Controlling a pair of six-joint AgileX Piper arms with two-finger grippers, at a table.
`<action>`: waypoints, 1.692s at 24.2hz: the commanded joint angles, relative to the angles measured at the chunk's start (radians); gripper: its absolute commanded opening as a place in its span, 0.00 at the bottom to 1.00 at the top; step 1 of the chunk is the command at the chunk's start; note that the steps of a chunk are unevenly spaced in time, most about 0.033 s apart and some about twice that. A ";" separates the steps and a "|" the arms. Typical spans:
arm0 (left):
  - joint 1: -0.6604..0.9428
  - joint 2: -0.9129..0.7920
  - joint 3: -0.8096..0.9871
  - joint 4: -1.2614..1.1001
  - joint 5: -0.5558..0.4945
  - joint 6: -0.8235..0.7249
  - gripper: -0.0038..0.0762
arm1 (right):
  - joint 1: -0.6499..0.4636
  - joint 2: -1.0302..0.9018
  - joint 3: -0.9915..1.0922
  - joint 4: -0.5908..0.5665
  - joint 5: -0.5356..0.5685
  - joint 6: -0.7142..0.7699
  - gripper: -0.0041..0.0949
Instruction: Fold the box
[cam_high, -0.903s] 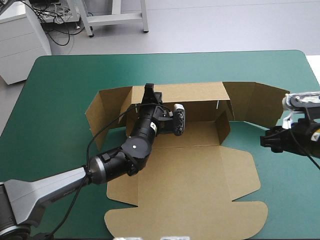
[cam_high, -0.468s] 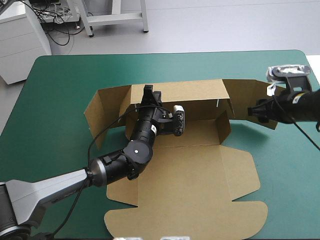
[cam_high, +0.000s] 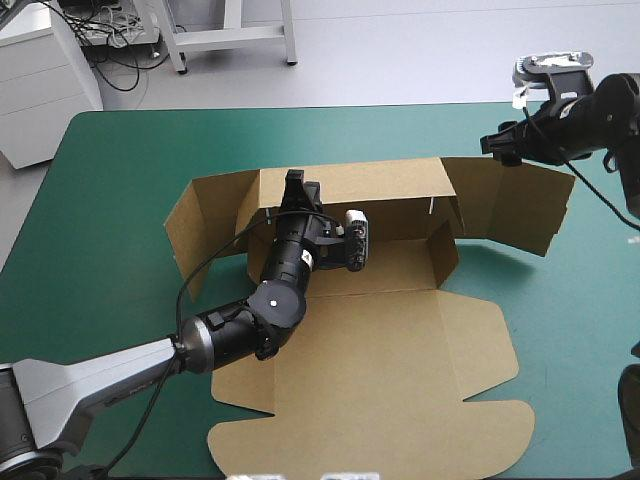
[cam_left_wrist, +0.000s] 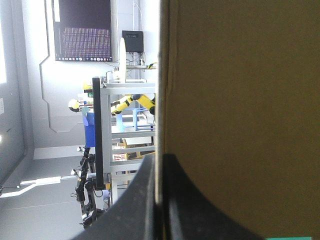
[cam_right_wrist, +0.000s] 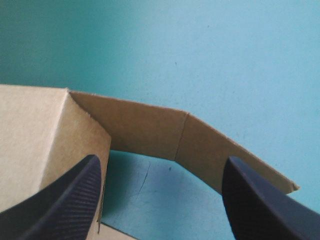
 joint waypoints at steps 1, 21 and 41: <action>-0.005 -0.039 -0.030 0.105 0.040 -0.022 0.01 | -0.019 0.034 -0.111 0.006 -0.004 -0.016 0.67; -0.005 0.006 -0.030 0.104 0.059 -0.071 0.01 | -0.021 0.399 -0.336 -0.016 -0.001 -0.077 0.66; -0.005 0.006 -0.030 0.104 0.073 -0.071 0.01 | -0.059 0.222 -0.017 0.124 -0.001 -0.161 0.66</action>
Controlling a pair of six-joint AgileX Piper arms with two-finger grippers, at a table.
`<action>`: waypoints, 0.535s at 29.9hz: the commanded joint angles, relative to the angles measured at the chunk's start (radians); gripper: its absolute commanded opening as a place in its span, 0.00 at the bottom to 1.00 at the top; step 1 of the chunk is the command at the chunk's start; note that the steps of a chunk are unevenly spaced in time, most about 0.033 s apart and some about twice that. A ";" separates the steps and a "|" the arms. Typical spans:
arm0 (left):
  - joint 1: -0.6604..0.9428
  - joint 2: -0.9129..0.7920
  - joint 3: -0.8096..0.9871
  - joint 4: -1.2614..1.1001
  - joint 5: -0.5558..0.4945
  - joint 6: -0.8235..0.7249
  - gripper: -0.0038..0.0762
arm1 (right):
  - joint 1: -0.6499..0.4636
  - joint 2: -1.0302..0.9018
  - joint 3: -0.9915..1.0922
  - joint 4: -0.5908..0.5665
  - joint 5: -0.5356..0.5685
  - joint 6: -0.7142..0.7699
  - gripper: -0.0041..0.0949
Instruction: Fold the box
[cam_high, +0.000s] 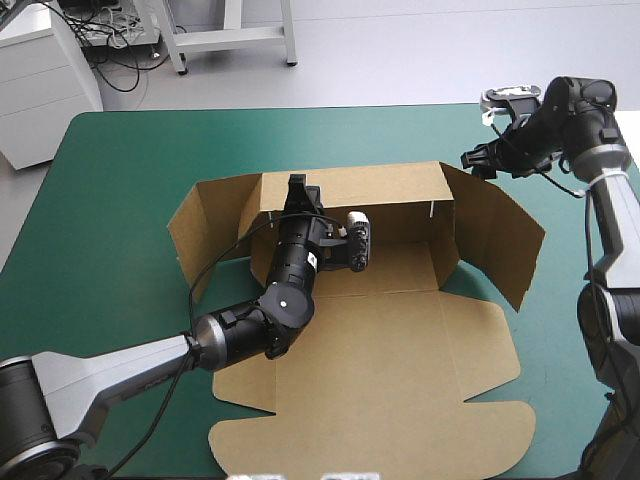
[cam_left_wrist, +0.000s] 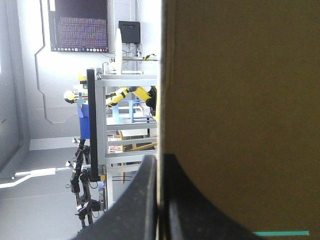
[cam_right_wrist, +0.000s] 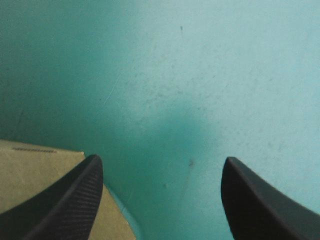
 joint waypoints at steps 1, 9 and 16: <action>-0.005 -0.040 -0.030 0.095 0.043 -0.020 0.01 | -0.031 -0.112 0.062 0.079 -0.002 -0.063 0.66; -0.005 -0.040 -0.030 0.095 0.045 -0.020 0.01 | -0.045 -0.262 0.308 0.175 -0.124 -0.196 0.64; -0.005 -0.040 -0.030 0.095 0.047 -0.020 0.01 | -0.045 -0.365 0.500 0.265 -0.201 -0.363 0.62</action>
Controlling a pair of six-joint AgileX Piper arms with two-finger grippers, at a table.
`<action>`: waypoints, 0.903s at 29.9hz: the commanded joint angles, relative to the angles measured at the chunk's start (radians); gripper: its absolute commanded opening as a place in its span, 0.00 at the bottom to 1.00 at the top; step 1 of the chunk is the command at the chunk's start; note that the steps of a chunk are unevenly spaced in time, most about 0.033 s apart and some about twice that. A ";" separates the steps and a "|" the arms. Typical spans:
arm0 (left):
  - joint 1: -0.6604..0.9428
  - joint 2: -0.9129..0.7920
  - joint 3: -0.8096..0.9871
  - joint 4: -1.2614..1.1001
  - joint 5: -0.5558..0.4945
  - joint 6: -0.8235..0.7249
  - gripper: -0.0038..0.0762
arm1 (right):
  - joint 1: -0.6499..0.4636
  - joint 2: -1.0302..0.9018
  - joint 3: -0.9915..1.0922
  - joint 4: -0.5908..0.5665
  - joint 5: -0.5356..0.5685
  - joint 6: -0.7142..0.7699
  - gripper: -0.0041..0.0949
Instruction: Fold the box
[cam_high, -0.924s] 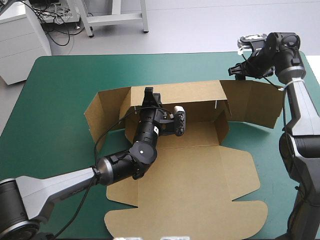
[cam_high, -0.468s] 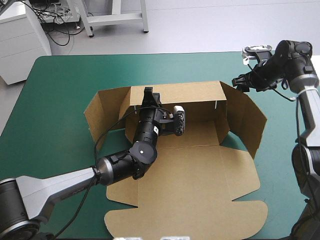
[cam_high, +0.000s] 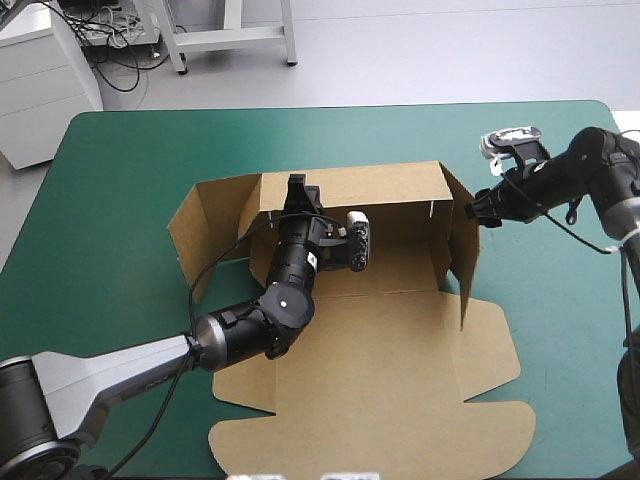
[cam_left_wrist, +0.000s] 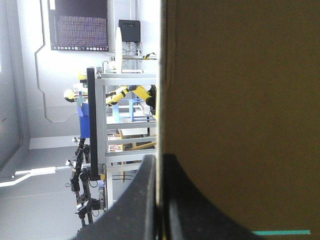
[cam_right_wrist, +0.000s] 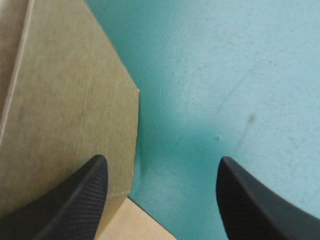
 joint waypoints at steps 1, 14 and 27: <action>-0.005 -0.040 -0.030 0.095 0.043 -0.019 0.01 | -0.009 -0.087 0.057 0.062 -0.058 -0.080 0.62; -0.005 -0.040 -0.030 0.095 0.050 -0.019 0.01 | -0.009 -0.214 0.261 0.132 -0.152 -0.194 0.62; -0.005 -0.040 -0.030 0.095 0.056 -0.019 0.01 | -0.010 -0.306 0.273 0.203 -0.110 -0.192 0.62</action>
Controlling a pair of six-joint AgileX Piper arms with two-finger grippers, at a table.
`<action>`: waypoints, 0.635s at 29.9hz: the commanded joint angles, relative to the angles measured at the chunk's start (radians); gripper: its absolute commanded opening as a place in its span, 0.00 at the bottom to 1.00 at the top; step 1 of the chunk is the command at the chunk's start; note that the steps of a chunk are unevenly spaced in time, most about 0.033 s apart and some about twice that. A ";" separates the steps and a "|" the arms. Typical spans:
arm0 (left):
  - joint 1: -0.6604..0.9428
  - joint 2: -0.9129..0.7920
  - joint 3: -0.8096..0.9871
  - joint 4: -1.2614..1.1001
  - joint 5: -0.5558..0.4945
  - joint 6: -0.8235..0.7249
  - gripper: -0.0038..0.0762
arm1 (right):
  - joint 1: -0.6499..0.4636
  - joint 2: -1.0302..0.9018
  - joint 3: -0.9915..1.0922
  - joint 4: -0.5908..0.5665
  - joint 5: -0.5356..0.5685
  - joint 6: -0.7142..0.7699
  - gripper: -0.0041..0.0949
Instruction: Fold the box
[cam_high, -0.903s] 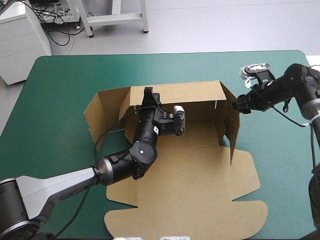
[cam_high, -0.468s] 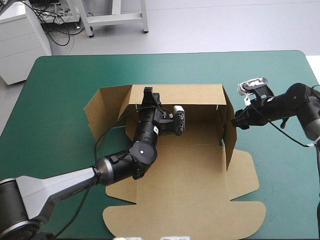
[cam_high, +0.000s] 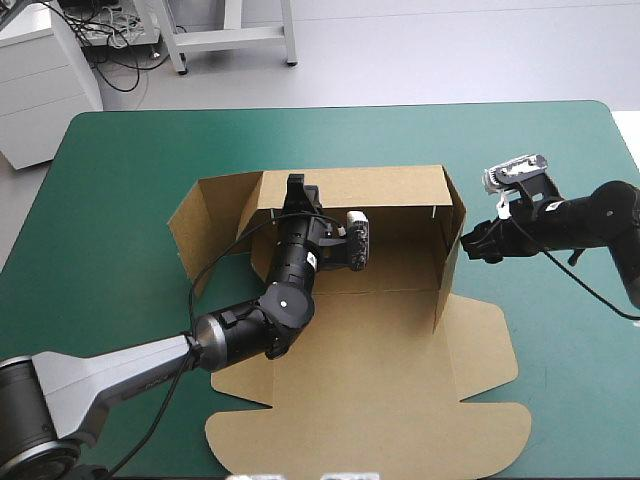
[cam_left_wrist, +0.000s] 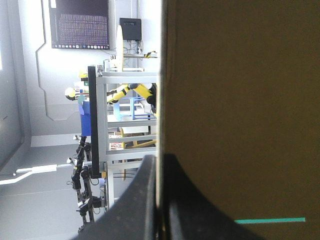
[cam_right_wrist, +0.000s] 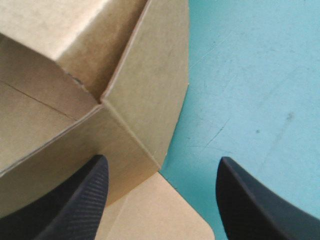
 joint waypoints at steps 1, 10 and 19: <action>-0.005 -0.041 -0.030 0.095 0.047 -0.019 0.01 | -0.006 -0.041 -0.022 0.074 0.021 -0.007 0.62; -0.005 -0.041 -0.030 0.095 0.046 -0.019 0.01 | 0.012 -0.060 -0.022 0.154 0.093 -0.066 0.62; -0.005 -0.041 -0.030 0.095 0.049 -0.025 0.01 | 0.126 -0.060 -0.022 0.114 0.069 -0.002 0.62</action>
